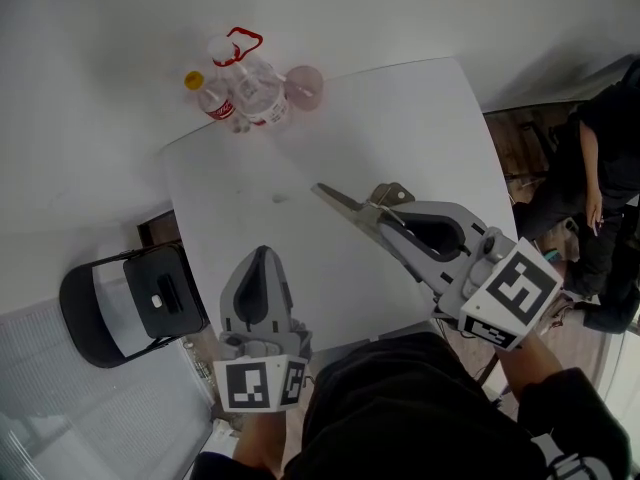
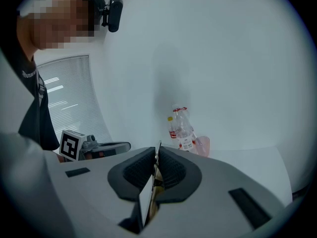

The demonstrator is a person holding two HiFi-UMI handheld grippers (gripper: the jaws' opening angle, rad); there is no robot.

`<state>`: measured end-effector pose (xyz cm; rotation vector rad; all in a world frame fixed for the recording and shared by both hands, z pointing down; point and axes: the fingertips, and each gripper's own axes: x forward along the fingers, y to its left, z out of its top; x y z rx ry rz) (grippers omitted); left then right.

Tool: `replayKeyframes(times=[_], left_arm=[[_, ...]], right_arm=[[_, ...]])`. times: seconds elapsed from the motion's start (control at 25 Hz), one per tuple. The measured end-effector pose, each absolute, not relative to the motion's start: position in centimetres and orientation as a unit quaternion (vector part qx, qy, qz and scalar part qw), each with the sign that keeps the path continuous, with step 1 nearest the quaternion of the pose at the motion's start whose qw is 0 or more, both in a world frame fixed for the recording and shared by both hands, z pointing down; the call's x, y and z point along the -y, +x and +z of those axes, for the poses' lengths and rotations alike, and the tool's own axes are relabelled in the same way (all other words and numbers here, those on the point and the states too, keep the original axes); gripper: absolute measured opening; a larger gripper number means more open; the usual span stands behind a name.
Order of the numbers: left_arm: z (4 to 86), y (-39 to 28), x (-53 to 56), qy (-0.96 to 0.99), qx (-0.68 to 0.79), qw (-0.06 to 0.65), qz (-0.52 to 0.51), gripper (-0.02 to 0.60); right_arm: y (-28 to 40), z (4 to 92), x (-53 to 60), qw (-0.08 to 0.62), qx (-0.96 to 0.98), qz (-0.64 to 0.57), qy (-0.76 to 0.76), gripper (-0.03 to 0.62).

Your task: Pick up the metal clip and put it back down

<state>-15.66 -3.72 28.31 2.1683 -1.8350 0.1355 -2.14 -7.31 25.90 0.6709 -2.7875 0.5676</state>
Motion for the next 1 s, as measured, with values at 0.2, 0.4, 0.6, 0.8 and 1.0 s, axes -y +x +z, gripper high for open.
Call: replayKeyframes(times=[0.2, 0.4, 0.6, 0.8, 1.0], left_arm=[[29.7, -15.7, 3.3, 0.752, 0.638, 0.157, 0.055, 0.012], [31.2, -15.8, 2.9, 0.749, 0.639, 0.164, 0.06, 0.013], [33.1, -16.2, 3.2, 0.75, 0.635, 0.173, 0.067, 0.012], [35.3, -16.6, 3.4, 0.746, 0.635, 0.188, 0.073, 0.013], [36.6, -16.5, 3.4, 0.747, 0.632, 0.194, 0.07, 0.013]], right_arm=[[-2.1, 27.5, 6.9, 0.116, 0.946, 0.201, 0.227, 0.033], [-2.2, 29.1, 6.7, 0.121, 0.944, 0.21, 0.224, 0.034], [-2.6, 31.0, 7.1, 0.13, 0.94, 0.221, 0.223, 0.034], [-3.0, 33.3, 7.4, 0.142, 0.936, 0.232, 0.222, 0.034], [-2.9, 35.0, 7.2, 0.147, 0.933, 0.241, 0.221, 0.034]])
